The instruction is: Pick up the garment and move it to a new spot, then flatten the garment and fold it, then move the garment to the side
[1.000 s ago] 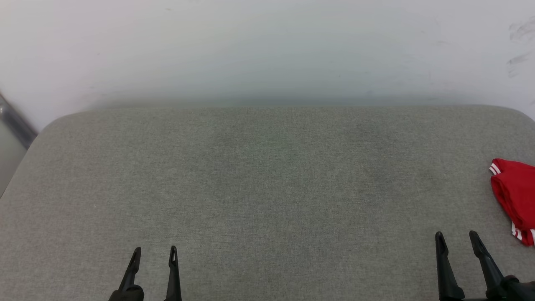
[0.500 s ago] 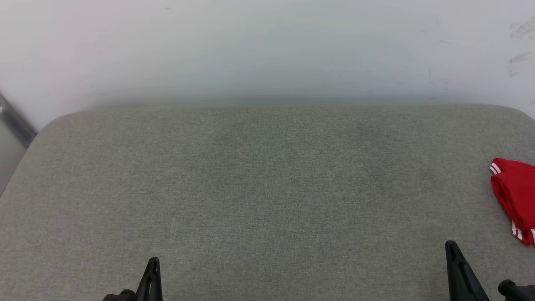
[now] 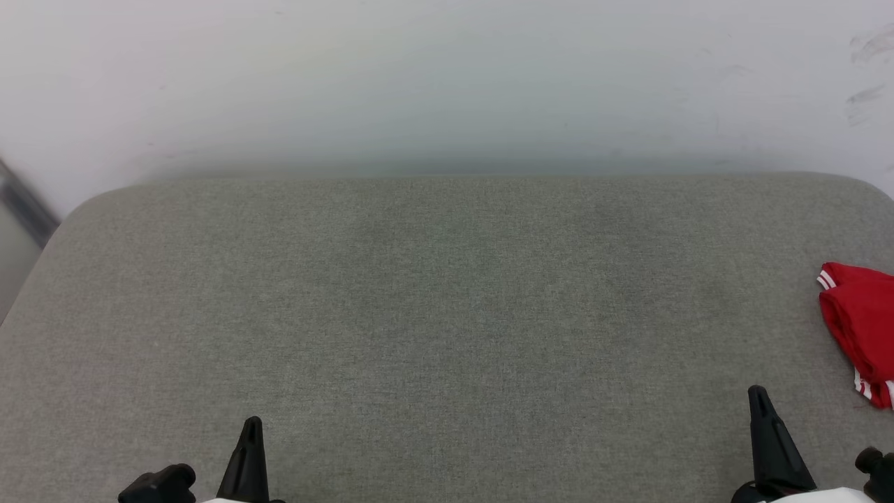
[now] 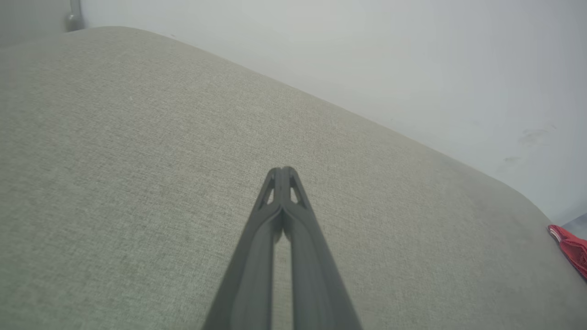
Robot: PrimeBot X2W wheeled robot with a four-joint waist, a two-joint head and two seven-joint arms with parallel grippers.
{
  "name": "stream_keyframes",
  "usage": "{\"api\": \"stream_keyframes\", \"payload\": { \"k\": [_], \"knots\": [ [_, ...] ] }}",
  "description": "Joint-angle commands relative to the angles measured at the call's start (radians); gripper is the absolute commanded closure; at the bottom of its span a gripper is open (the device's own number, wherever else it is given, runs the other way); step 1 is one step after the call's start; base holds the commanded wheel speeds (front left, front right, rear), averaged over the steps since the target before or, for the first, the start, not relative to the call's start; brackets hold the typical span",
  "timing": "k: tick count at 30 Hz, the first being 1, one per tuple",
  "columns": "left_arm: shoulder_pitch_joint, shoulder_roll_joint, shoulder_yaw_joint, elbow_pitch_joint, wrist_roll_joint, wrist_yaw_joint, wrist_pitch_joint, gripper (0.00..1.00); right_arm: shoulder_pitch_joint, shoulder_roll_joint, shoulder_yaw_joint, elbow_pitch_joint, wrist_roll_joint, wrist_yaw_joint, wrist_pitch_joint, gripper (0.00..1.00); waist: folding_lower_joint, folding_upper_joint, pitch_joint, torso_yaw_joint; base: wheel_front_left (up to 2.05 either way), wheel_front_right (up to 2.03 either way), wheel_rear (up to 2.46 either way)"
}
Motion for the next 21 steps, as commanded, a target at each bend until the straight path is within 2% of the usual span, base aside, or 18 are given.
{"api": "stream_keyframes", "payload": {
  "k": [1, 21],
  "knots": [
    [-0.028, 0.009, 0.005, -0.007, -0.042, -0.005, 0.006, 1.00, -0.032, -0.011, 0.001, -0.006, 0.043, 0.000, 0.006, 1.00, 0.0000, -0.0001, 0.000, 0.000, 0.00, 0.00, 0.00],
    [-0.095, 0.018, 0.021, 0.034, -0.363, -0.040, 0.070, 1.00, -0.097, -0.019, 0.001, 0.040, 0.344, 0.000, 0.072, 1.00, 0.0000, -0.0001, 0.004, -0.007, 0.00, 0.00, 0.00]
  ]
}}
